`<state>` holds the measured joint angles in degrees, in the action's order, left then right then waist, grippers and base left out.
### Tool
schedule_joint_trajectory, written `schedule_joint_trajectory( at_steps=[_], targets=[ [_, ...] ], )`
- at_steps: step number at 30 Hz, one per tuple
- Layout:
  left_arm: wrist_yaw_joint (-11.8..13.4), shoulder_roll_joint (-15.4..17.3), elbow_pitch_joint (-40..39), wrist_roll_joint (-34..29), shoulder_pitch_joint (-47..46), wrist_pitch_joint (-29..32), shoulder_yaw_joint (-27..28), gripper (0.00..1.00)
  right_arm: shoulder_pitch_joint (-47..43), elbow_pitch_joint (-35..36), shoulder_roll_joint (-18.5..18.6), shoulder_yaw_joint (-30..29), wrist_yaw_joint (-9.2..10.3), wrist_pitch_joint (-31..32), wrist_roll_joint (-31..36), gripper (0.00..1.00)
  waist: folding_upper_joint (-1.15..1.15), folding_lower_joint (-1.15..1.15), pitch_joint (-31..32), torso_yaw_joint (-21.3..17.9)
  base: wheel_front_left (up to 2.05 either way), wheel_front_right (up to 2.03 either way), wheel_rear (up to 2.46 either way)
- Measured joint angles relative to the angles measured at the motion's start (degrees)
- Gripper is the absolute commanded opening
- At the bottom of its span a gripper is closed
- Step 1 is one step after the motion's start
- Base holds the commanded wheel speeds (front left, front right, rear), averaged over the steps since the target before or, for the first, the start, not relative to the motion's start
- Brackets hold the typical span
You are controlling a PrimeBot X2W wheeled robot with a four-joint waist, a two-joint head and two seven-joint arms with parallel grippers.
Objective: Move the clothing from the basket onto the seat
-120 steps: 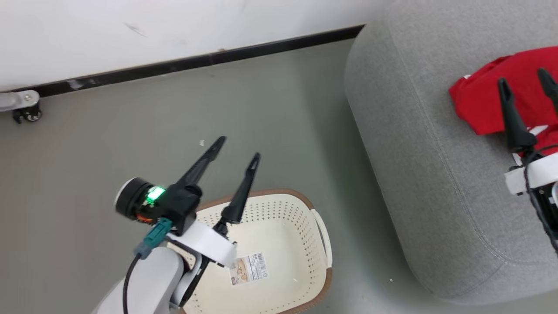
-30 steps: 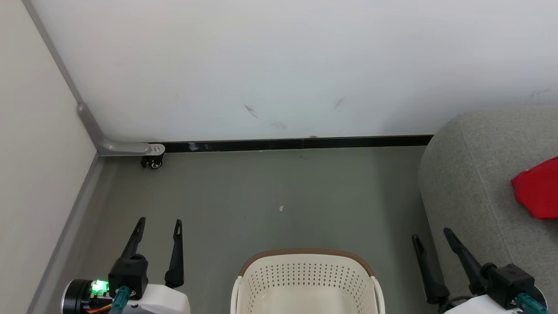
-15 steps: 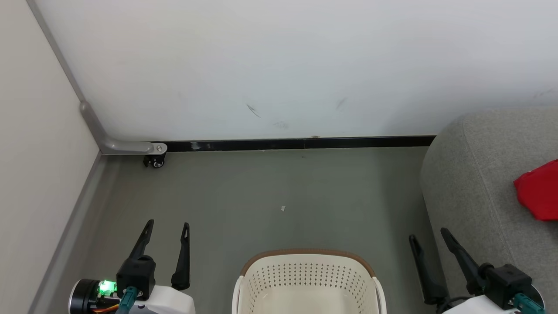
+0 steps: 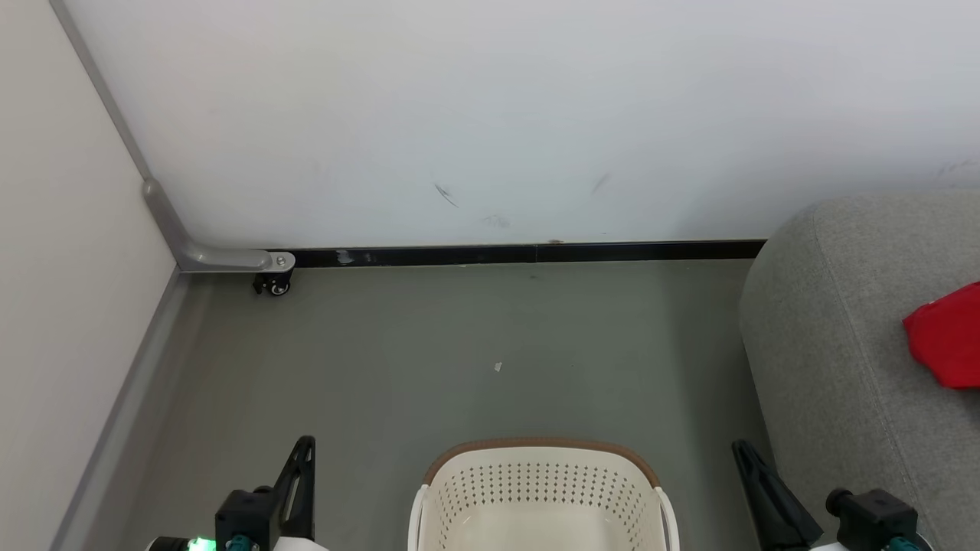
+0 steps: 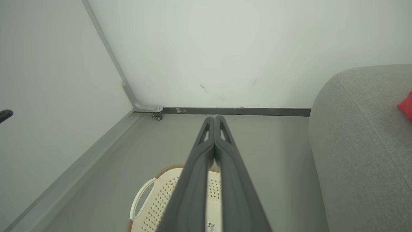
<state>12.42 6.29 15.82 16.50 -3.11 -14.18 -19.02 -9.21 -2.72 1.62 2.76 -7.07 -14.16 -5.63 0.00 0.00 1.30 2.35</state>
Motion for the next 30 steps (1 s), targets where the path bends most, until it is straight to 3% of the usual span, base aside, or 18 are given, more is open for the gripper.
schedule_joint_trajectory(
  at_steps=[15, 30],
  targets=[
    [-3.0, -0.6, -0.3, 13.5, 0.0, 3.1, 3.3, 0.0, -1.1, 1.8, 0.0, 0.8, 0.0, 0.2, -14.5, 0.0, 0.0, -0.06, -0.3, -0.4, 0.0, 0.0, 0.0],
    [-6.0, -1.2, -0.7, 24.6, 0.0, 6.5, 6.9, 0.0, 0.3, -0.1, 0.9, -0.7, 0.0, 3.2, -29.4, 0.0, 0.0, -0.75, 0.0, -0.7, 0.0, 0.0, 0.0]
  ],
)
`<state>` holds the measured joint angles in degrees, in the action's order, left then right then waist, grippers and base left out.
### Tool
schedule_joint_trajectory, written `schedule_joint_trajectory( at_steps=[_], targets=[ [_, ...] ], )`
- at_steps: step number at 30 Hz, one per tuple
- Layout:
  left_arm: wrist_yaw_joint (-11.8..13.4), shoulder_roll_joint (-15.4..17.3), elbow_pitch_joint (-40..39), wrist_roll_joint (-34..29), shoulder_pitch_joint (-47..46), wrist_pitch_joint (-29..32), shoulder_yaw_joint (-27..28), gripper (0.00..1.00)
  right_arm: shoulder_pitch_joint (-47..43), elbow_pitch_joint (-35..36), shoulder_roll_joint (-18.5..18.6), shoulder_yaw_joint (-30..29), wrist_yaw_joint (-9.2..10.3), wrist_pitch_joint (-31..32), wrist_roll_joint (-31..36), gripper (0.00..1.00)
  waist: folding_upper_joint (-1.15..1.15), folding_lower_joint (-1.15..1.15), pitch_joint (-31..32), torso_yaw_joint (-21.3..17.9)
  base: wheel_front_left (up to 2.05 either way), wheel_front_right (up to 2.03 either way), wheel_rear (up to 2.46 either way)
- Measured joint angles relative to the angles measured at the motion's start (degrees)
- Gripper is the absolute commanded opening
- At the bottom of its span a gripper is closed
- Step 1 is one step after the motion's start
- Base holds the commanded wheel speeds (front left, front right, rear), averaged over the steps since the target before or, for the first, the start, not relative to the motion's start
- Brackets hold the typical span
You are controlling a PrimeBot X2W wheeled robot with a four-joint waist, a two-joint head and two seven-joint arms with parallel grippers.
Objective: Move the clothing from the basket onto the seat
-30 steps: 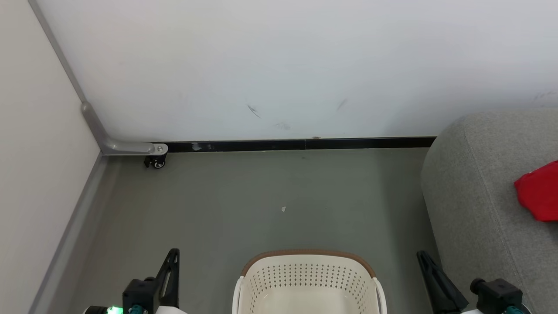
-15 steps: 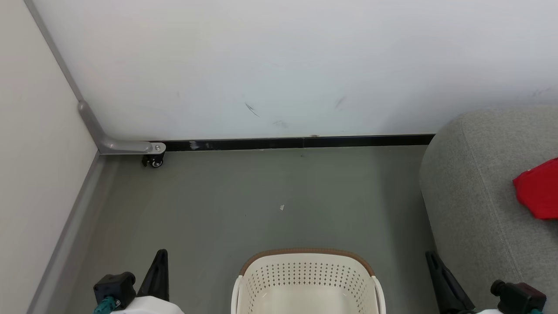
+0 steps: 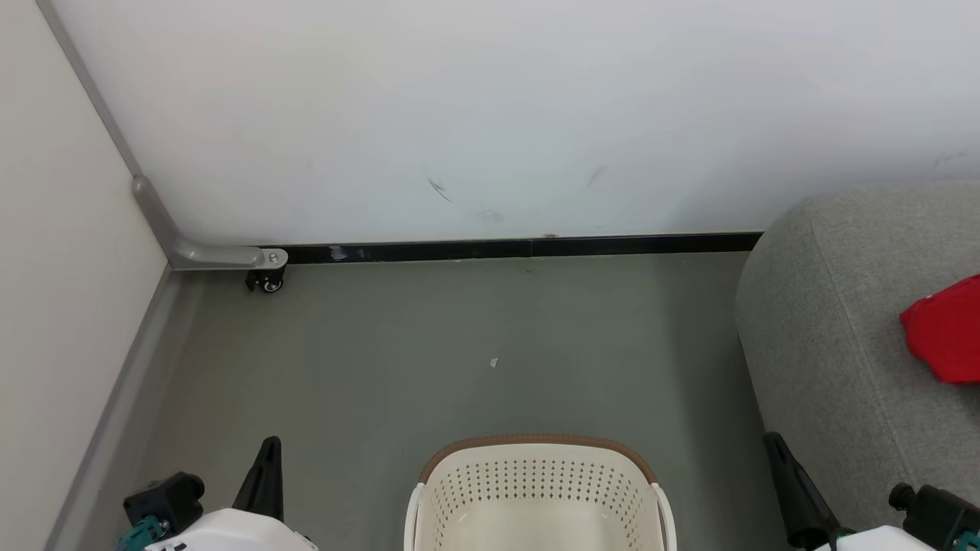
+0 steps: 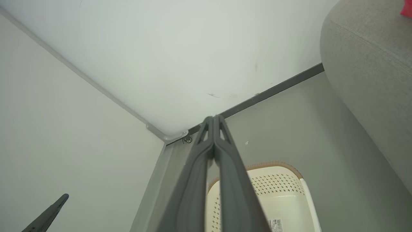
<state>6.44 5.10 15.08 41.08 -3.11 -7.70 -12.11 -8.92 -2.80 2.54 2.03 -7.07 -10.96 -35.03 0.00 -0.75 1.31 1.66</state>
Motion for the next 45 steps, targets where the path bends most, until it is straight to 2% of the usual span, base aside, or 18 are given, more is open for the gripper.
schedule_joint_trajectory(
  at_steps=[7, 13, 30, 36, 45],
  targets=[
    [-1.2, -0.3, -0.1, 5.4, 0.0, 1.2, 1.7, 0.0, 1.2, -1.1, 0.8, -0.3, 0.0, 1.5, -6.9, 0.0, 0.0, -0.22, 0.3, -0.2, 0.0, 0.0, 0.0],
    [-2.6, -0.7, -0.2, 10.2, 0.0, 2.6, 3.1, 0.0, 1.4, -2.2, 1.2, -0.5, 0.01, 2.5, -12.7, 0.0, 0.0, -0.24, 0.3, -0.3, 0.0, 0.0, 0.0],
    [-6.2, -1.3, -0.1, 24.1, 0.0, 6.2, 7.4, 0.0, 5.7, -5.6, 2.6, -0.9, 0.01, 5.3, -29.8, 0.0, 0.0, 0.55, -0.5, -0.8, 0.0, 0.0, 0.0],
    [-7.3, -1.5, 0.0, 28.6, 0.0, 7.5, 8.8, 0.0, 6.0, -6.8, 2.9, -1.0, 0.0, 6.4, -35.6, 0.0, 0.0, 0.66, -0.8, -0.9, 0.0, 0.0, 0.0],
    [-8.9, -1.8, 0.2, 35.6, 0.0, 9.2, 11.0, 0.0, 8.3, -8.1, 3.5, -1.2, 0.0, 7.5, -43.9, 0.0, 0.0, 0.7, -1.1, -1.2, 0.0, 0.0, 0.0]
  ],
)
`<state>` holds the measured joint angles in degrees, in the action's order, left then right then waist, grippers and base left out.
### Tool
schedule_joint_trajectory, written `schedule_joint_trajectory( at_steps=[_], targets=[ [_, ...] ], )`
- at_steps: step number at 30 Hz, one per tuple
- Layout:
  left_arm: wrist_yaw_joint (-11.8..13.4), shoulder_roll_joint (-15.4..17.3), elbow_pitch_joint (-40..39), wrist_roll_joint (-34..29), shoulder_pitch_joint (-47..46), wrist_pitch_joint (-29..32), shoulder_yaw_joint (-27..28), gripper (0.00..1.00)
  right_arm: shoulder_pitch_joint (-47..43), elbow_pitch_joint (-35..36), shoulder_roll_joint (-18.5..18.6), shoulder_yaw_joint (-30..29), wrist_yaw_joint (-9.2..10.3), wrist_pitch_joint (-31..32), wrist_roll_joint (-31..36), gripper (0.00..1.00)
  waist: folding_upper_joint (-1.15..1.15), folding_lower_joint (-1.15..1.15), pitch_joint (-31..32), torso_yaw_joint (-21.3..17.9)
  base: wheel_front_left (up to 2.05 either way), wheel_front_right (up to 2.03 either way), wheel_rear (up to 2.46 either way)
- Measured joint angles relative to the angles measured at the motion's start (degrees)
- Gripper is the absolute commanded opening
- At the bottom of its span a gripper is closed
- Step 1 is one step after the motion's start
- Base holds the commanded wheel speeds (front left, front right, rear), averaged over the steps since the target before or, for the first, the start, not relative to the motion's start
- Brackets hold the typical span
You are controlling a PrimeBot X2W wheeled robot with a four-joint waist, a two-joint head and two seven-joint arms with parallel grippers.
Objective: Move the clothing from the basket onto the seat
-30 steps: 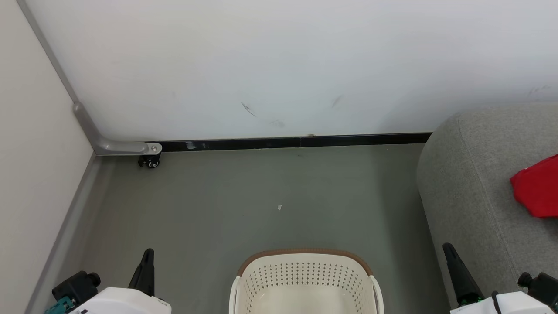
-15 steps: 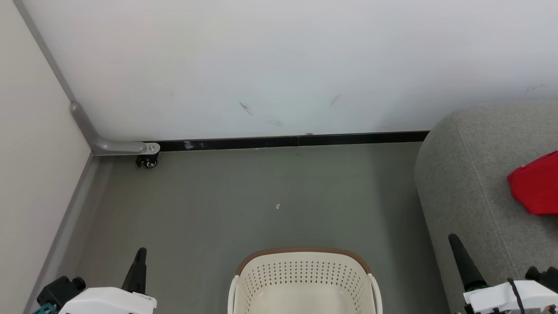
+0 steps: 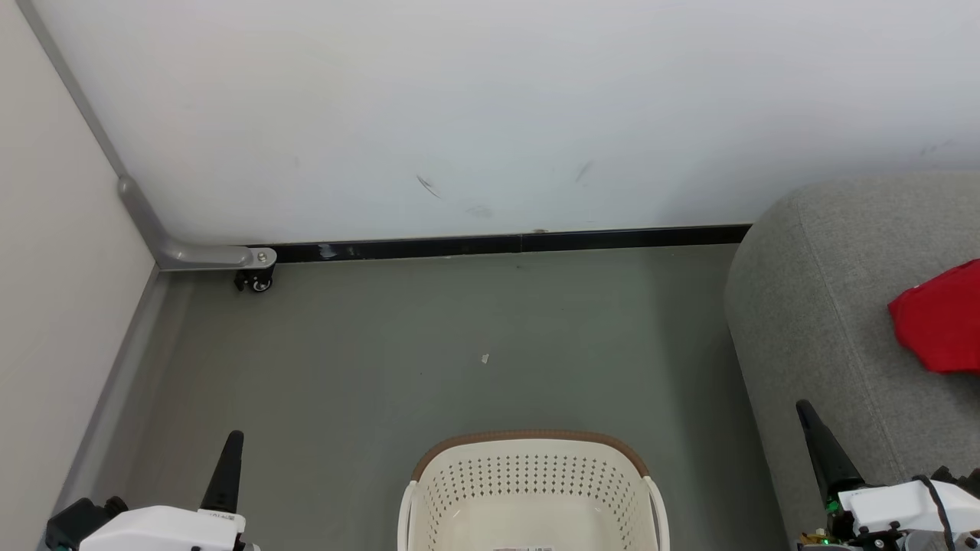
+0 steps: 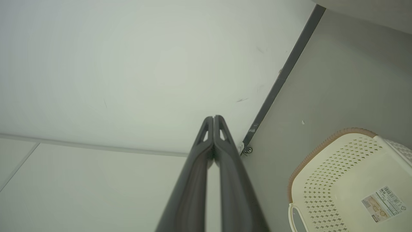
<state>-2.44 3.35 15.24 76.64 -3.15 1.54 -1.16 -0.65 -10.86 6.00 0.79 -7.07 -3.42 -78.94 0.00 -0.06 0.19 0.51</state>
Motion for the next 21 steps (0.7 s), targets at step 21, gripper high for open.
schedule_joint_trajectory(
  at_steps=[21],
  targets=[
    [-4.4, -1.0, 0.3, 15.2, -0.2, 4.0, 4.8, 0.0, 2.6, -3.0, 1.2, -0.4, 0.0, 3.1, -18.7, 0.0, 0.0, 0.02, -0.3, -0.5, 0.0, 0.0, 0.0]
  ],
)
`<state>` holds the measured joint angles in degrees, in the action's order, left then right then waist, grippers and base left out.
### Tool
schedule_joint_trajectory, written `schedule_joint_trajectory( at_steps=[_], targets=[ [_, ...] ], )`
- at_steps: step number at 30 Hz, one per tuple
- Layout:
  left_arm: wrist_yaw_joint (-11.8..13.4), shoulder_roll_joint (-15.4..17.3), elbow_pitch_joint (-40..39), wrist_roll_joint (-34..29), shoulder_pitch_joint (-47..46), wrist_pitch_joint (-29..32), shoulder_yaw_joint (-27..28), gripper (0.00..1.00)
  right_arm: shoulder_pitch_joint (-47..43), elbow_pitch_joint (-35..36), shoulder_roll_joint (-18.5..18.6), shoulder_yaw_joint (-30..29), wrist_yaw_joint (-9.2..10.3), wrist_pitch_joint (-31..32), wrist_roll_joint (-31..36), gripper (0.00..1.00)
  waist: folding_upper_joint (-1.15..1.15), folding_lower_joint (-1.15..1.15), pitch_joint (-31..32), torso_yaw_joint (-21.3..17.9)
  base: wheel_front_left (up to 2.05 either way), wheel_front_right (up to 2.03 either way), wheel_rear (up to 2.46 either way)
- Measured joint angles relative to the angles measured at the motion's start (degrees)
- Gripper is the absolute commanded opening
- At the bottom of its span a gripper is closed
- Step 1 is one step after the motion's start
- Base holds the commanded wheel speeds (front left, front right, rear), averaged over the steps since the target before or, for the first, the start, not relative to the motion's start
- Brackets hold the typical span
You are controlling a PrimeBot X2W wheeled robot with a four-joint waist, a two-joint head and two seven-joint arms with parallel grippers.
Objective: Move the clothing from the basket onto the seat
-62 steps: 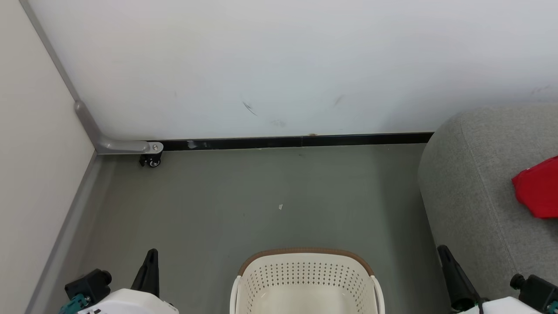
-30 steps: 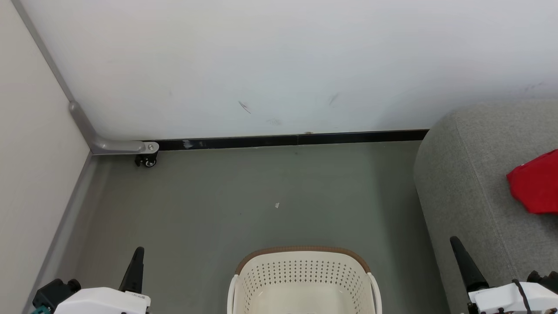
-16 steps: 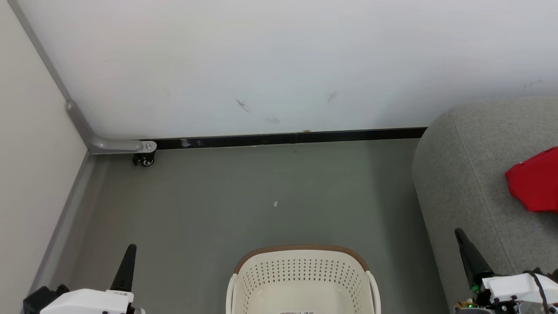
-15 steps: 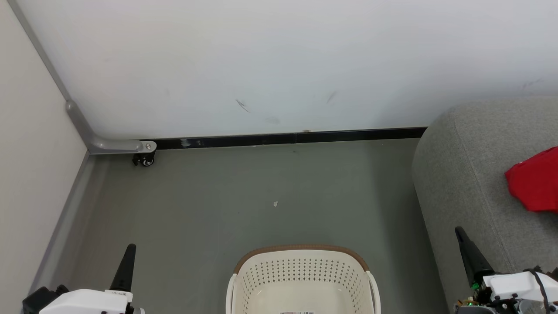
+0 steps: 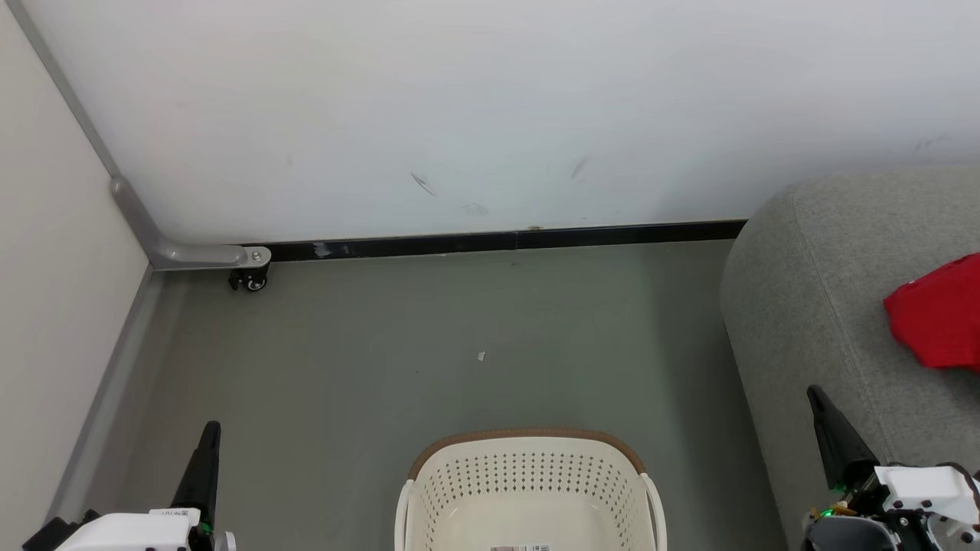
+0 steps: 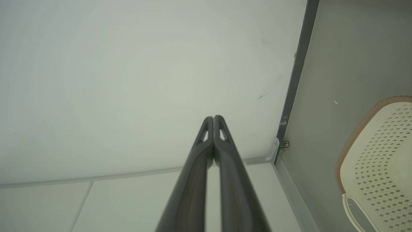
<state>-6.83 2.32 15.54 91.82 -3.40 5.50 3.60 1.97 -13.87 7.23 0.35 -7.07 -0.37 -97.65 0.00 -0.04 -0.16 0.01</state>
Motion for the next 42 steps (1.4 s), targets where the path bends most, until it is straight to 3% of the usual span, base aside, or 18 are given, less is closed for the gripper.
schedule_joint_trajectory(
  at_steps=[42],
  targets=[
    [-0.2, 0.0, 0.3, 0.9, 0.0, 0.1, 0.3, 0.0, 1.0, -0.8, 0.0, -0.7, 0.0, 0.4, -0.6, 0.0, 0.0, 0.02, 0.0, 0.0, 0.0, 0.0, 0.0]
  ],
)
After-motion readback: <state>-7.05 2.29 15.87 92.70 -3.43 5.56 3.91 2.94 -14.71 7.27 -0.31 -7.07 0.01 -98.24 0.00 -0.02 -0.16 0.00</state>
